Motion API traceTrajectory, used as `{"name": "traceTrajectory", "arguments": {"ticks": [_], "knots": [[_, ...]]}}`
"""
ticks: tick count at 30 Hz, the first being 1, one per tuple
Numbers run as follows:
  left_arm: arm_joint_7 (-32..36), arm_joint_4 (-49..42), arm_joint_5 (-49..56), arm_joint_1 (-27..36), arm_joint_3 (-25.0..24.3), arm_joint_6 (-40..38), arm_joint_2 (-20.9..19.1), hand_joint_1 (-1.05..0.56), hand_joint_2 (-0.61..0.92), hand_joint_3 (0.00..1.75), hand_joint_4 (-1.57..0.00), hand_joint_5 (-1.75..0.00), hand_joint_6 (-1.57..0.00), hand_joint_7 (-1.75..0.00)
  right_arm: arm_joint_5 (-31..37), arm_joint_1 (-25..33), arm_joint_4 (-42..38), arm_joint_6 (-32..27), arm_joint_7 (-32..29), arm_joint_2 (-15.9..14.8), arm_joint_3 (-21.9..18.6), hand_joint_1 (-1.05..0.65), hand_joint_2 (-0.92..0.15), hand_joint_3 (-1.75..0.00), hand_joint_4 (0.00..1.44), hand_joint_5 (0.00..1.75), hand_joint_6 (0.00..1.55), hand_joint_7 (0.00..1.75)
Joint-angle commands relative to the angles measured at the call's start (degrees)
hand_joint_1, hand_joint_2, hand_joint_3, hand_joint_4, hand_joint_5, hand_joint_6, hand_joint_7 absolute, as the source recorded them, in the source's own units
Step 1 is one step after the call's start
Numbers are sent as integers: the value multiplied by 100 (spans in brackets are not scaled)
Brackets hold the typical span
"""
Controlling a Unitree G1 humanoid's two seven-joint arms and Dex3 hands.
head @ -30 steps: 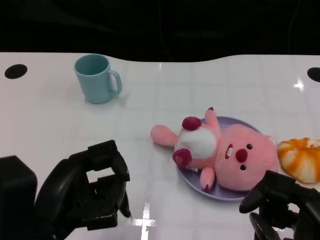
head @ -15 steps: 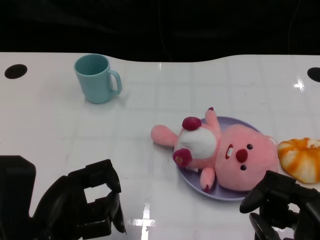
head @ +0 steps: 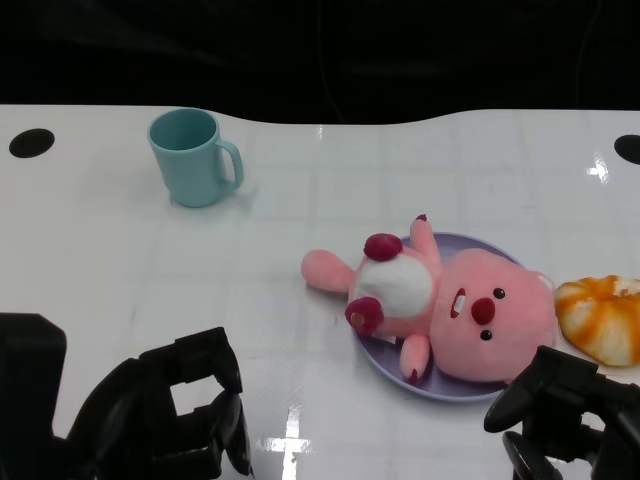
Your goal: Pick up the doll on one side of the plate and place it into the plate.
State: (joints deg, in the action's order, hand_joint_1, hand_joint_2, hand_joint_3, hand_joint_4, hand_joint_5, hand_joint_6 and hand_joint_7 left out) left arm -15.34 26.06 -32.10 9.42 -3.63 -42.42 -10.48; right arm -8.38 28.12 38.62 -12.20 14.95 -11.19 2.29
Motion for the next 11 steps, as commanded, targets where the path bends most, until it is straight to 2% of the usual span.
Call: {"name": "traceTrajectory", "arguments": {"ticks": [1,11], "knots": [[-138,-26,72,27,65,198,-83,-15,42,146,-89,-175,-71,-175,-22,22,5,15,-6,-55,-63,-26,-59,-103,66,172,57,137],[-96,-12,105,23,140,241,-83,-16,40,146,-88,-175,-71,-175,-63,51,-1,46,21,-63,-98,-24,-59,-105,64,174,56,138]]}}
